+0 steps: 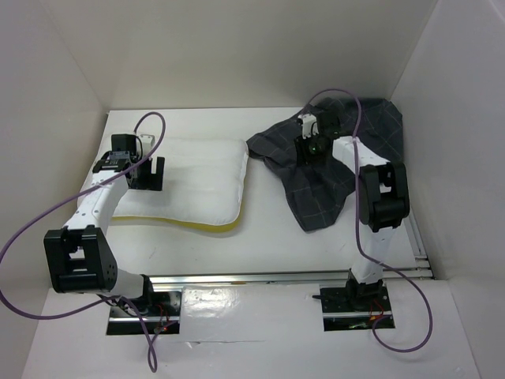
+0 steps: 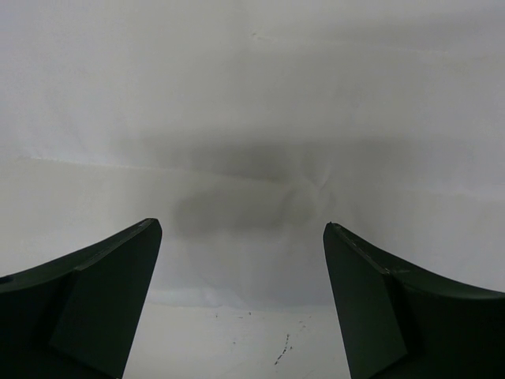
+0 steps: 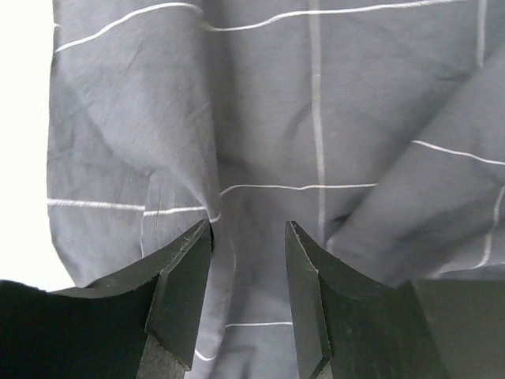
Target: Put the pillow into the pillowcase
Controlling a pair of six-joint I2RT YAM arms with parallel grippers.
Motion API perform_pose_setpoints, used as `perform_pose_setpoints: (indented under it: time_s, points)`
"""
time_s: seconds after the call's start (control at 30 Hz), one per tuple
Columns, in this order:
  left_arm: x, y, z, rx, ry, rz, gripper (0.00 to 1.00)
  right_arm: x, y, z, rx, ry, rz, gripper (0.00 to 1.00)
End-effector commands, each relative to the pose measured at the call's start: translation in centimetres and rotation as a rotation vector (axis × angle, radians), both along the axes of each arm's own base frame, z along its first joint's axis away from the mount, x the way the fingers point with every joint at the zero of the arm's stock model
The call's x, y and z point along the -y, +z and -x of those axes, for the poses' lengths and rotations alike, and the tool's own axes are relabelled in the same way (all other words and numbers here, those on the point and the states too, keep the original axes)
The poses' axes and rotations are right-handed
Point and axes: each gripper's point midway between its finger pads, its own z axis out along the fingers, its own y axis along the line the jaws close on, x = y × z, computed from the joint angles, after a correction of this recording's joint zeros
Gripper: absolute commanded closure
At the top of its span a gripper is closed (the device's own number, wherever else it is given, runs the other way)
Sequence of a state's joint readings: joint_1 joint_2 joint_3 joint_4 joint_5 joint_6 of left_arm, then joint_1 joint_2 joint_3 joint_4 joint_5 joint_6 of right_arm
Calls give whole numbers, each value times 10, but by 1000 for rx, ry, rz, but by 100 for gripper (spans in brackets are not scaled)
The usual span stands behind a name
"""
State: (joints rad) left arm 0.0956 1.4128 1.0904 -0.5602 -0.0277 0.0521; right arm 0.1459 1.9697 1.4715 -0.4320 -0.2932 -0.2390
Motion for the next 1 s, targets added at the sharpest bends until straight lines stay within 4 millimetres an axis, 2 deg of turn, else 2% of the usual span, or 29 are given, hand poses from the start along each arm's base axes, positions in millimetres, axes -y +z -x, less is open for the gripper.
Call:
perform_pose_setpoints:
  time_s: [0.0,0.03,0.07,0.1,0.13,0.17,0.2,0.23,0.27,0.3,0.4,0.43,0.47,0.53,0.57,0.83,0.9,0.97]
  points:
    - [1,14,-12,46,-11,4,2,-28,47,2,145,78,13,50]
    - [1,14,-12,46,-11,4,2,-34,55,4,171,90,8,49]
    - [1,14,-12,46,-11,4,2,-36,52,9,168,100,26,49]
    - [1,14,-12,46,-11,4,2,-43,62,11,205,108,34,49]
    - [1,14,-12,46,-11,4,2,-48,64,15,220,129,38,49]
    - [1,11,-13,37,-11,5,2,-50,59,22,213,136,46,49]
    - [1,11,-13,36,-11,5,2,-60,69,26,260,174,56,49]
    - [1,11,-13,36,-11,5,2,-64,70,31,272,194,61,49]
    - [1,11,-13,36,-11,5,2,-66,63,38,267,211,75,49]
    - [1,11,-13,36,-11,5,2,-76,65,46,283,258,87,49]
    - [1,11,-13,36,-11,5,2,-83,51,59,287,313,117,49]
    - [0,11,-15,36,-11,5,2,-82,51,59,313,321,145,49]
    - [2,11,-15,37,-16,12,2,-84,40,67,297,345,155,49]
    - [2,11,-15,37,-16,12,2,-81,36,67,327,354,199,49]
    - [2,10,-13,28,-16,13,2,-80,25,73,318,367,218,50]
    - [2,14,-18,37,-16,12,2,-79,0,72,314,382,276,52]
    - [0,12,-16,27,-18,0,2,-84,5,64,330,369,263,52]
    - [0,12,-16,27,-18,0,2,-87,-2,63,312,374,251,52]
